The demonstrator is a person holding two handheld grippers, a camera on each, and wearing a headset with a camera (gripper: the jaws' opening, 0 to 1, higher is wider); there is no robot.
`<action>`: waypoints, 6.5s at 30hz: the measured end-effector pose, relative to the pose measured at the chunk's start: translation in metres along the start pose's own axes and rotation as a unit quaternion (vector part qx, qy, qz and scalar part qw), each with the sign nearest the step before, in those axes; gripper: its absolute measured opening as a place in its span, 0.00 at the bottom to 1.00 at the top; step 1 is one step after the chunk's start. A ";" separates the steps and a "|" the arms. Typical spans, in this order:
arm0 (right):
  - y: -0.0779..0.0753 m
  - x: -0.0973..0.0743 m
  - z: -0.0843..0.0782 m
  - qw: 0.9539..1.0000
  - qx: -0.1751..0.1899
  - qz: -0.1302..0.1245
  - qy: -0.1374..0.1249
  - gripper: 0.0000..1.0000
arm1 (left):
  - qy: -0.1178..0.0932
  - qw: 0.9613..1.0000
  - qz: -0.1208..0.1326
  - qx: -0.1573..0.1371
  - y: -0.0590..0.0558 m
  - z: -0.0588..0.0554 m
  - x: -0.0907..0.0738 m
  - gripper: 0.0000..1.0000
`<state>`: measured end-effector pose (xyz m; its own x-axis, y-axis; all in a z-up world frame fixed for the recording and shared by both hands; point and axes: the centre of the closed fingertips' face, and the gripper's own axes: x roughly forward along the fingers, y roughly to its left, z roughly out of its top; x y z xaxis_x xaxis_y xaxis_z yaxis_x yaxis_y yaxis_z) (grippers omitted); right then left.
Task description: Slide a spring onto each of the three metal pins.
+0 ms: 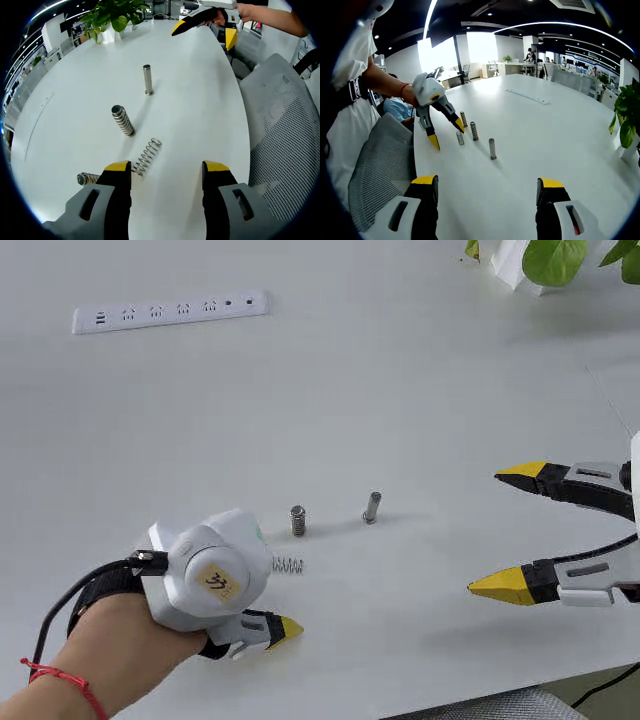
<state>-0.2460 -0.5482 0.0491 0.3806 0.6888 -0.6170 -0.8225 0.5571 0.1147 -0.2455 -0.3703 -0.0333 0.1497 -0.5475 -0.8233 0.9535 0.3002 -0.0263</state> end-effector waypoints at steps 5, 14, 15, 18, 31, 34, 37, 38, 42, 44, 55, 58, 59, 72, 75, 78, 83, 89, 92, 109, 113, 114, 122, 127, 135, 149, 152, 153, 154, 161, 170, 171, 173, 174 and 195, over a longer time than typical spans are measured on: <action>0.000 0.000 0.000 1.000 0.001 -0.002 -0.003 0.80 | 0.012 1.000 0.006 -0.006 0.000 -0.009 -0.002 0.45; 0.001 0.000 -0.001 1.000 0.003 0.000 -0.004 0.80 | 0.019 1.000 0.021 0.000 0.004 -0.011 -0.004 0.32; 0.000 -0.001 -0.001 1.000 0.003 -0.001 -0.004 0.80 | 0.018 1.000 0.021 0.001 0.004 -0.011 -0.004 0.31; -0.001 -0.002 -0.001 1.000 0.005 -0.003 -0.005 0.79 | 0.017 1.000 0.021 0.003 0.002 -0.012 -0.005 0.28; -0.001 -0.003 -0.004 1.000 0.006 -0.006 -0.006 0.78 | 0.025 0.999 0.021 0.009 0.002 -0.015 -0.006 0.17; -0.001 -0.003 -0.004 1.000 0.006 -0.006 -0.005 0.78 | 0.028 0.999 0.020 0.013 0.002 -0.015 -0.006 0.15; -0.001 -0.002 -0.003 1.000 0.007 -0.007 -0.007 0.78 | 0.029 0.999 0.020 0.014 0.002 -0.015 -0.006 0.14; 0.000 -0.002 -0.004 1.000 0.007 -0.006 -0.007 0.78 | 0.030 0.999 0.020 0.015 0.002 -0.015 -0.006 0.14; 0.000 -0.002 -0.004 1.000 0.007 -0.006 -0.006 0.78 | 0.031 0.999 0.018 0.018 0.002 -0.015 -0.005 0.11; 0.000 -0.002 -0.004 1.000 0.009 -0.006 -0.007 0.78 | 0.031 0.999 0.019 0.017 0.002 -0.015 -0.005 0.11; 0.001 -0.004 -0.005 1.000 0.009 -0.007 -0.005 0.78 | 0.034 0.999 0.016 0.024 0.002 -0.014 -0.005 0.07; 0.000 -0.005 -0.006 1.000 0.009 -0.007 -0.005 0.79 | 0.036 0.999 0.015 0.025 0.002 -0.014 -0.005 0.07; -0.001 -0.005 -0.006 1.000 0.009 -0.008 -0.005 0.80 | 0.036 0.999 0.014 0.025 0.002 -0.014 -0.005 0.07; 0.000 -0.004 -0.009 1.000 0.010 -0.003 -0.001 0.82 | 0.030 0.999 0.013 0.033 0.001 -0.014 -0.005 0.07; 0.001 -0.004 -0.009 1.000 0.011 -0.003 -0.001 0.81 | 0.025 0.999 0.010 0.026 -0.001 -0.014 -0.005 0.07; 0.002 -0.003 -0.008 1.000 0.010 -0.002 -0.001 0.81 | 0.023 0.999 0.011 0.028 -0.001 -0.014 -0.006 0.07; 0.002 -0.001 -0.005 1.000 0.008 -0.001 -0.002 0.81 | 0.017 1.000 0.010 0.024 -0.001 -0.013 -0.007 0.07; 0.003 -0.001 -0.003 1.000 0.004 -0.001 -0.001 0.80 | 0.011 1.000 0.009 0.022 -0.003 -0.011 -0.008 0.07; 0.003 0.000 -0.003 1.000 0.003 -0.001 0.000 0.79 | 0.009 1.000 0.009 0.022 -0.003 -0.011 -0.008 0.07; 0.015 -0.001 0.027 1.000 -0.018 0.012 -0.009 0.78 | -0.072 0.997 0.011 -0.017 -0.007 0.015 -0.037 0.07; 0.026 0.003 0.047 0.999 -0.030 0.030 -0.023 0.77 | -0.111 0.993 0.014 -0.027 -0.008 0.030 -0.050 0.07; 0.029 0.004 0.053 0.999 -0.027 0.035 -0.030 0.76 | -0.122 0.992 0.014 -0.032 -0.009 0.035 -0.053 0.07; 0.055 0.013 0.099 0.993 -0.007 0.086 -0.081 0.64 | -0.207 0.977 0.019 -0.047 -0.011 0.071 -0.082 0.07; 0.061 0.018 0.123 0.989 0.017 0.101 -0.107 0.53 | -0.253 0.966 0.023 -0.053 -0.010 0.090 -0.100 0.07; 0.072 0.024 0.147 0.980 0.053 0.133 -0.135 0.31 | -0.310 0.948 0.020 -0.067 -0.010 0.112 -0.119 0.07; 0.085 0.024 0.160 0.971 0.086 0.159 -0.155 0.08 | -0.351 0.933 0.007 -0.080 -0.014 0.128 -0.131 0.07; 0.086 0.023 0.160 0.971 0.087 0.159 -0.155 0.08 | -0.352 0.933 0.005 -0.080 -0.015 0.128 -0.130 0.07; 0.087 0.023 0.160 0.972 0.083 0.157 -0.154 0.07 | -0.352 0.933 0.005 -0.079 -0.015 0.128 -0.130 0.07; 0.087 0.023 0.160 0.972 0.081 0.157 -0.153 0.07 | -0.351 0.933 0.004 -0.080 -0.016 0.128 -0.129 0.07; 0.090 0.022 0.161 0.975 0.059 0.159 -0.143 0.07 | -0.349 0.934 -0.001 -0.080 -0.017 0.128 -0.128 0.07; 0.100 0.025 0.165 0.979 0.017 0.162 -0.123 0.07 | -0.343 0.936 -0.006 -0.077 -0.020 0.126 -0.125 0.07; 0.102 0.026 0.166 0.979 0.013 0.162 -0.122 0.07 | -0.343 0.936 -0.007 -0.076 -0.021 0.126 -0.125 0.07; 0.100 0.025 0.163 0.979 0.006 0.164 -0.118 0.07 | -0.342 0.937 -0.008 -0.076 -0.021 0.126 -0.124 0.07; 0.101 0.025 0.163 0.980 0.003 0.164 -0.117 0.07 | -0.341 0.937 -0.008 -0.075 -0.022 0.126 -0.124 0.07; 0.106 0.023 0.149 0.979 -0.098 0.180 -0.019 0.16 | -0.335 0.940 -0.018 -0.063 -0.031 0.123 -0.117 0.07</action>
<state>-0.2615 -0.4037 0.1634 0.0637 0.8428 -0.5344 -0.9701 0.1779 0.1651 -0.2599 -0.4114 0.1339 0.2895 -0.9151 -0.2806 0.9289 0.3393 -0.1481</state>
